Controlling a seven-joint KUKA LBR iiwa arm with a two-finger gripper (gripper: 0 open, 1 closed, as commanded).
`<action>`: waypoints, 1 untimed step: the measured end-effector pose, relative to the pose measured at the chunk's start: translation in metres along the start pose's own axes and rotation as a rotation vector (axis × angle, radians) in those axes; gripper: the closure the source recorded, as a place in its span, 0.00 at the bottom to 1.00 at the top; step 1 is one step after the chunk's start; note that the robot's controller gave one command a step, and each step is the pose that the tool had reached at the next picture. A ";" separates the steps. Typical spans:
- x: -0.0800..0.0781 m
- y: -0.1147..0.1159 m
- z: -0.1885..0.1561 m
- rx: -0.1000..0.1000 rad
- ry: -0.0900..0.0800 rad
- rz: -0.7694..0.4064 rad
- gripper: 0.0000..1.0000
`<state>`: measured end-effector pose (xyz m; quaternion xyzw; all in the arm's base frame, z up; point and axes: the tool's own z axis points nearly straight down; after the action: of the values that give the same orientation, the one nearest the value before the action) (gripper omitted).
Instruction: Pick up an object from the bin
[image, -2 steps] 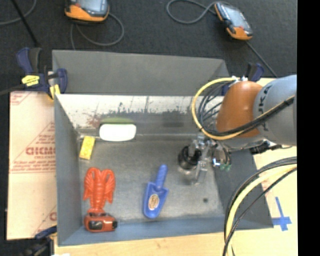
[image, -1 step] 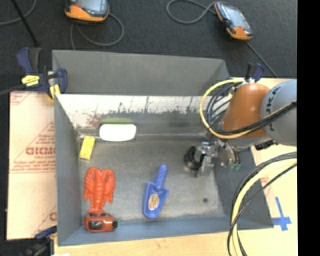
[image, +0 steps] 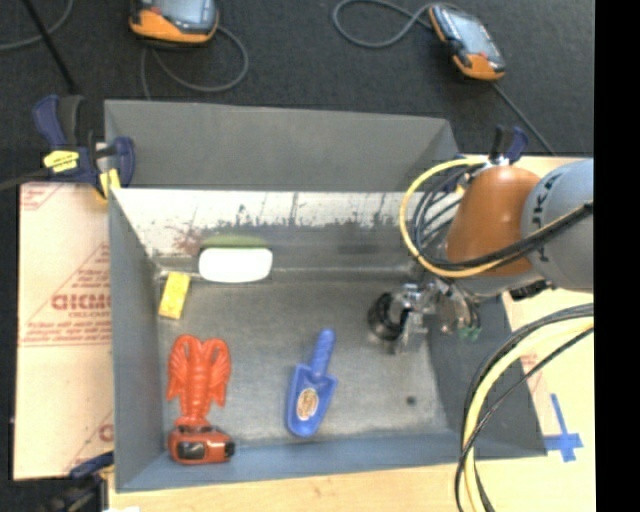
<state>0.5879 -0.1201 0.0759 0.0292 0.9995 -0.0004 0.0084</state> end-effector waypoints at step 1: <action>0.006 -0.014 0.000 -0.002 0.000 -0.005 1.00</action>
Offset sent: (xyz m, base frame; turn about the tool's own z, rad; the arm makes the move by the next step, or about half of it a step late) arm -0.0572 -0.0146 -0.0059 -0.0063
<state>0.5812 -0.1340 0.0757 0.0266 0.9996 0.0007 0.0085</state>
